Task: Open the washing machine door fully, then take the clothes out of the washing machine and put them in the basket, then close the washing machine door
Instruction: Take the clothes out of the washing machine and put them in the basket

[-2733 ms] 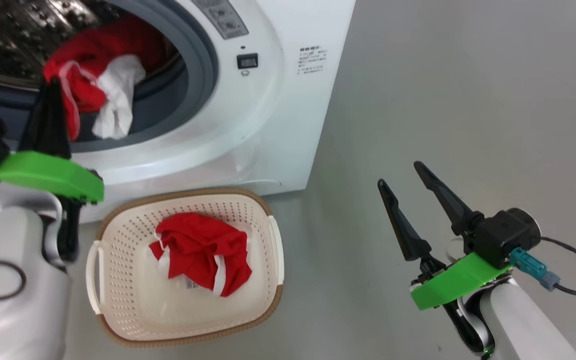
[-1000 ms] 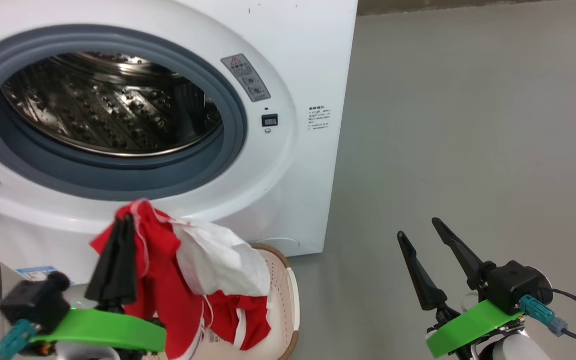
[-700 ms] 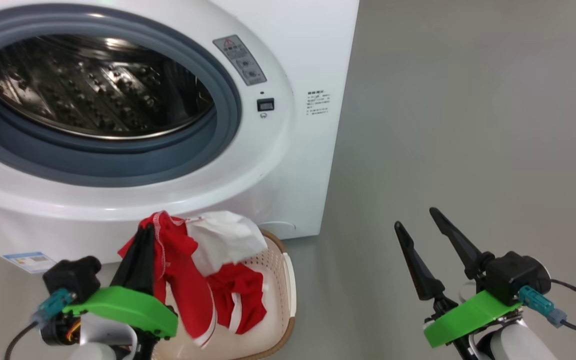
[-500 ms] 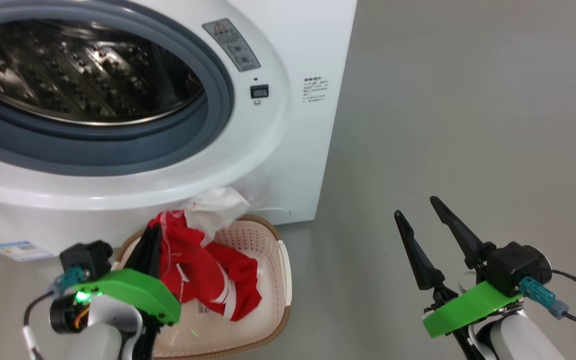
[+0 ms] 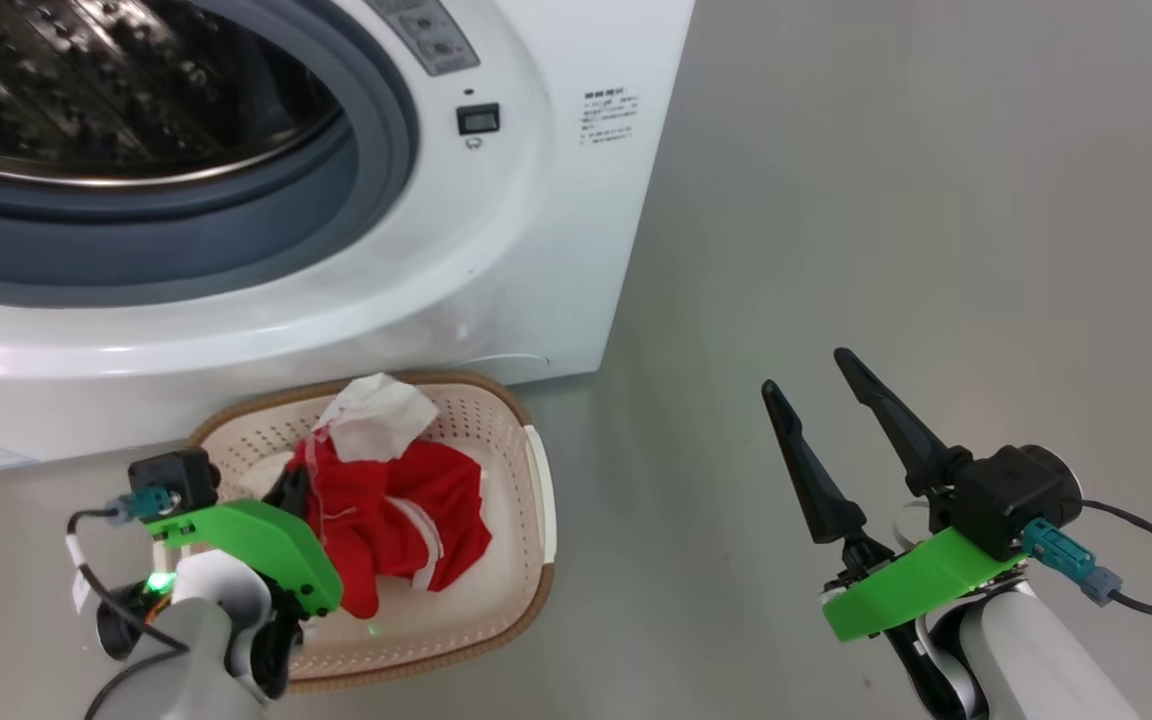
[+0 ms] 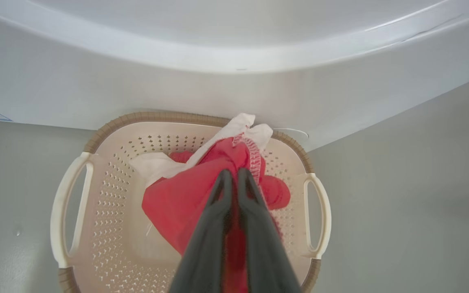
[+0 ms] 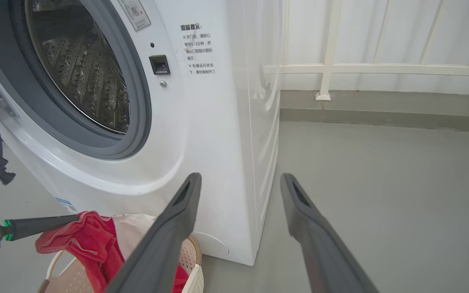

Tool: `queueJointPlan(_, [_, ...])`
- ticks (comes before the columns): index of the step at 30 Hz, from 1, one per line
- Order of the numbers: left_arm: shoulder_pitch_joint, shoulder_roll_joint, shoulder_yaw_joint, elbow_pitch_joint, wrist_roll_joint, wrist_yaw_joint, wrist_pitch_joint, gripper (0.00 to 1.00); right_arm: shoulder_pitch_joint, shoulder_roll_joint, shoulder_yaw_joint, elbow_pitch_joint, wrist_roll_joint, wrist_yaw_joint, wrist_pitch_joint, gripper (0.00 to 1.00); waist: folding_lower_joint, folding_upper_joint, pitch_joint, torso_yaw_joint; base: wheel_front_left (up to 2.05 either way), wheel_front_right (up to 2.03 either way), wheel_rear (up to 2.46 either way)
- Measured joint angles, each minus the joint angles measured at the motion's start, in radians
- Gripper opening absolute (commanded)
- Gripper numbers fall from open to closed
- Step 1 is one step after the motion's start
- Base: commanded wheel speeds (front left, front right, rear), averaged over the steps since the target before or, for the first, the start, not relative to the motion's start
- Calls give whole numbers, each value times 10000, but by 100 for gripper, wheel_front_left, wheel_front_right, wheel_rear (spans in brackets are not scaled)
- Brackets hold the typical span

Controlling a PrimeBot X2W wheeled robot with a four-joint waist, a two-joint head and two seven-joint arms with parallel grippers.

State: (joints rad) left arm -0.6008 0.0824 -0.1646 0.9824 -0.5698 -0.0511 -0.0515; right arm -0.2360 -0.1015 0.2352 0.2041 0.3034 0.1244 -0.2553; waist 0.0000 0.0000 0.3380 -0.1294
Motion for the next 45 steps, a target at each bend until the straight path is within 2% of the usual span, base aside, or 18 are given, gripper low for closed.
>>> queueJointPlan(8, [-1031, -35, -98, 1931, -35, -211, 150, 0, -261, 10, 105, 38, 0, 0, 0, 100, 0, 0, 573, -223, 0, 0, 0])
queueJointPlan(17, [-1777, -117, -316, 2786, -13, -293, 12, 0, -490, -36, 337, 8, 35, 0, 0, 100, 0, 0, 1201, -391, 0, 0, 0])
queueJointPlan(19, [-1836, -115, -339, 2865, 0, -290, -31, 18, -640, -36, 336, -6, 35, 0, 0, 100, 0, 0, 1317, -439, 0, 0, 0])
queueJointPlan(20, [-1845, -115, -345, 2895, 0, -290, -42, 33, -697, -35, 337, -6, 35, 0, 0, 100, 0, 0, 1366, -463, 0, 0, 0])
queueJointPlan(22, [-1860, -115, -380, 2951, 0, -290, -48, 49, -756, -31, 324, -4, 36, 0, 0, 100, 0, 0, 1450, -506, 0, 0, 0])
queueJointPlan(23, [-1867, -117, -410, 2972, 4, -290, -94, 100, -755, -27, 320, 4, 36, 0, 0, 100, 0, 0, 1483, -522, 0, 0, 0])
queueJointPlan(28, [-2043, -121, -556, 3041, 61, -301, -313, 100, -755, 40, 265, 63, 38, 0, 0, 100, 0, 0, 1513, -515, 0, 0, 0])
queueJointPlan(31, [-2094, -138, -612, 3043, 61, -460, -554, 100, -755, 77, 184, 142, 38, 0, 0, 100, 0, 0, 1433, -450, 0, 0, 0])
queueJointPlan(37, [-2089, -313, -723, 2968, 33, -652, -1421, 100, -755, 86, 86, 249, 36, 0, 0, 100, 0, 0, 1088, -296, 0, 0, 0])
queueJointPlan(45, [-1701, -314, -932, 2086, -121, -738, -1962, 100, -706, 69, 13, 370, 38, 0, 0, 100, 1, 0, 333, -36, 0, 0, 0])
